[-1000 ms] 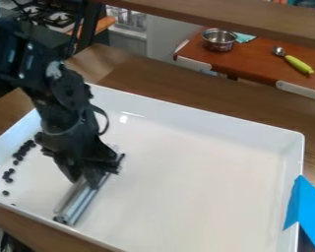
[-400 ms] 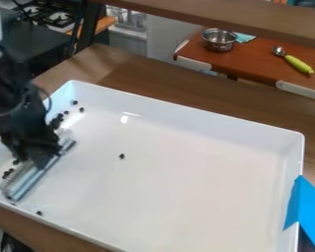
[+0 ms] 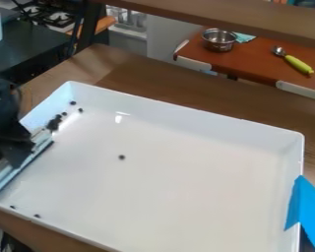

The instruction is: Sweep into pile

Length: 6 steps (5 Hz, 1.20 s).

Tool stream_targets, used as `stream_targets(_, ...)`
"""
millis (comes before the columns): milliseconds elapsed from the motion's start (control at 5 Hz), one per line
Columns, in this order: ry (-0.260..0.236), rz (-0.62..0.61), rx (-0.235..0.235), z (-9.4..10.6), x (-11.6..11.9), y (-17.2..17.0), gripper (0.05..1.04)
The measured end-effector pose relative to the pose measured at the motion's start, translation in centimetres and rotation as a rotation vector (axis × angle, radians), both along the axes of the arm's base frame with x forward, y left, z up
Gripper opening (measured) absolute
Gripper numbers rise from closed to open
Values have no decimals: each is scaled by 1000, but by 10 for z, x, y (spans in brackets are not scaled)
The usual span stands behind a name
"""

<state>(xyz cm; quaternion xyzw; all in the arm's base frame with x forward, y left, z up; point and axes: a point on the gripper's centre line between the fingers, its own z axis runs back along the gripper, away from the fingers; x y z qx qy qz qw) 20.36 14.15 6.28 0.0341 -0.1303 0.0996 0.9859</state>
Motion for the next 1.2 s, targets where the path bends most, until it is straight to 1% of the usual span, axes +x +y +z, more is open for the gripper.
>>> stream_targets(200, -66, 51, -93, 33, 19, -34, 339)
stream_targets(400, -91, 94, -131, 47, 44, -72, 339)
stream_targets(600, -97, 119, -142, 46, 65, -105, 339)
stream_targets(800, -76, 130, -171, 31, 85, -133, 339)
stream_targets(1000, -44, 139, -144, 10, 95, -137, 339)
stream_targets(1200, -43, 141, -120, -6, 100, -126, 339)
